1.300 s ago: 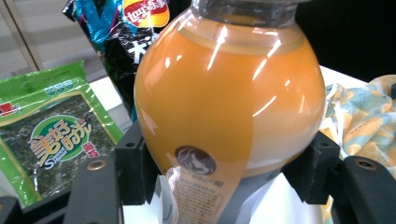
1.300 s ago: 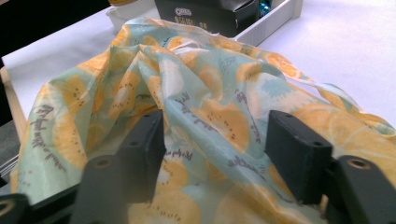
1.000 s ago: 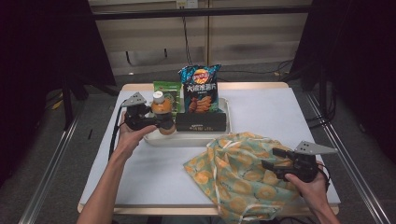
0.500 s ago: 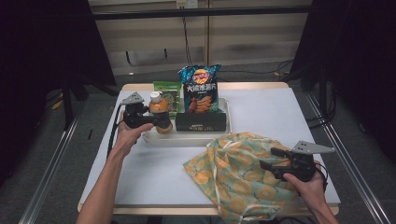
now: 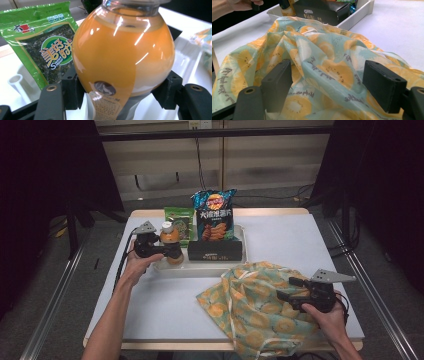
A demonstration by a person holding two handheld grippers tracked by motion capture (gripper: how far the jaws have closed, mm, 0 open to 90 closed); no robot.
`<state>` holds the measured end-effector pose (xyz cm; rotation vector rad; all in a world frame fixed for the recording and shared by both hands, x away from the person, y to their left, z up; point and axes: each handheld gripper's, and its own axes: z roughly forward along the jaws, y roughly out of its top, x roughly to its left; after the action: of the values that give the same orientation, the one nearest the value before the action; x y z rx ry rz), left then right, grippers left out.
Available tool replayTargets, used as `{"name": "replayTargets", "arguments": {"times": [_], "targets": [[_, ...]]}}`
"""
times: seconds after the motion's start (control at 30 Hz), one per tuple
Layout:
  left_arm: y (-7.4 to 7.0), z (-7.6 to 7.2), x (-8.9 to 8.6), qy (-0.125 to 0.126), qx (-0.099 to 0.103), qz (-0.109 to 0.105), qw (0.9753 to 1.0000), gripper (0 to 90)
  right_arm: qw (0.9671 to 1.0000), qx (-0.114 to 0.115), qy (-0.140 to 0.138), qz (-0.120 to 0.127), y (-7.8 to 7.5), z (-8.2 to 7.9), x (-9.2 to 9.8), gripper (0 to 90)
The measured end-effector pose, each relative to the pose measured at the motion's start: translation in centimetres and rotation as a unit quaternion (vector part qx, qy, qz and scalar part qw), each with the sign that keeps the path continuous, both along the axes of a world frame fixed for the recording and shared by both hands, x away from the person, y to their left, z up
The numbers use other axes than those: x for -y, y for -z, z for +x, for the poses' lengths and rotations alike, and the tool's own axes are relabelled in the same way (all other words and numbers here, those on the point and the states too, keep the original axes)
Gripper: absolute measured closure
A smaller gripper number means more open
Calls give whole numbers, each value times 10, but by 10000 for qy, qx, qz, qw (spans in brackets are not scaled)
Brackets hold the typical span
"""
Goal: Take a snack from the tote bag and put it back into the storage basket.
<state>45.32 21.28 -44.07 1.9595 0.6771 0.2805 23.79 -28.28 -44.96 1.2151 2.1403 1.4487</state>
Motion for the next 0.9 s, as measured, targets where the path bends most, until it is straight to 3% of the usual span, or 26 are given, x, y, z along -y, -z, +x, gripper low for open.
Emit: {"name": "replayTargets", "arguments": {"times": [0.17, 0.27, 0.43, 0.47, 0.63, 0.9], "targets": [[3, 2, -1, 49, 12, -130, 9999, 346, 10000, -73, 2, -8, 2, 0, 2, 230], [2, 2, -3, 90, 44, -31, 9999, 341, 10000, -41, 7, -10, 0, -1, 2, 226], [1, 0, -1, -26, -44, -26, 10000, 320, 10000, -3, 1, -29, -3, -4, 1, 220], [1, -1, -1, -42, -44, 52, 10000, 307, 10000, 8, -5, -35, -3, -4, 1, 218], [2, 1, -4, -209, -220, 27, 9995, 218, 10000, 24, 11, -26, -3, -5, 1, 215], [0, -3, -2, -259, -215, 29, 9994, 181, 10000, 36, -37, 1, -4, -4, 0, 205]]}}
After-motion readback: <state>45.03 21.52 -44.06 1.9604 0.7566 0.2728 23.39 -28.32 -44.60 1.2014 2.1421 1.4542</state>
